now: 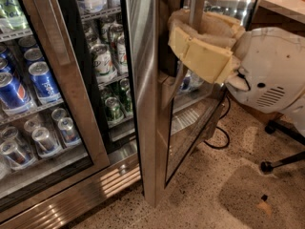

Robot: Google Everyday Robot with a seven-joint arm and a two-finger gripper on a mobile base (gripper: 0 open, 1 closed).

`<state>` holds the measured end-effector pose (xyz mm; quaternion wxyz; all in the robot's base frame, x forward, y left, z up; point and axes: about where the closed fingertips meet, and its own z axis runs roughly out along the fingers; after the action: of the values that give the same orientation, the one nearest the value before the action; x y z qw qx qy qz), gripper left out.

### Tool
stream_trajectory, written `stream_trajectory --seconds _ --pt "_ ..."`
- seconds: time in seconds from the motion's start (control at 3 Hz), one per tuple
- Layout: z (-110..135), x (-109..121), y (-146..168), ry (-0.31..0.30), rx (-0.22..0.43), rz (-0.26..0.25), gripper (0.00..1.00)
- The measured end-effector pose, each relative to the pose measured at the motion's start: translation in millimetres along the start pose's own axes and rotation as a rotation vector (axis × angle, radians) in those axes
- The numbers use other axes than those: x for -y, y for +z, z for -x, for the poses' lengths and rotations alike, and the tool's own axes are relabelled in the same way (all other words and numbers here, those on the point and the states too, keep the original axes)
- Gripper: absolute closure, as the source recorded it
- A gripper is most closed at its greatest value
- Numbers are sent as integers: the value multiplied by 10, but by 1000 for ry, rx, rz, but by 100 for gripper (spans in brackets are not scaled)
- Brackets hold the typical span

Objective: Open right fridge door

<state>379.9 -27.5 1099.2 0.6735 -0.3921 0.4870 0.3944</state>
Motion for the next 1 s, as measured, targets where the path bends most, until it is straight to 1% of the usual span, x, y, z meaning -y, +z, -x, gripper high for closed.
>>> stream_trajectory --seconds 0.33,1.0 --pt "0 0 0 0 0 0 73" --pt "0 0 1 0 0 0 28"
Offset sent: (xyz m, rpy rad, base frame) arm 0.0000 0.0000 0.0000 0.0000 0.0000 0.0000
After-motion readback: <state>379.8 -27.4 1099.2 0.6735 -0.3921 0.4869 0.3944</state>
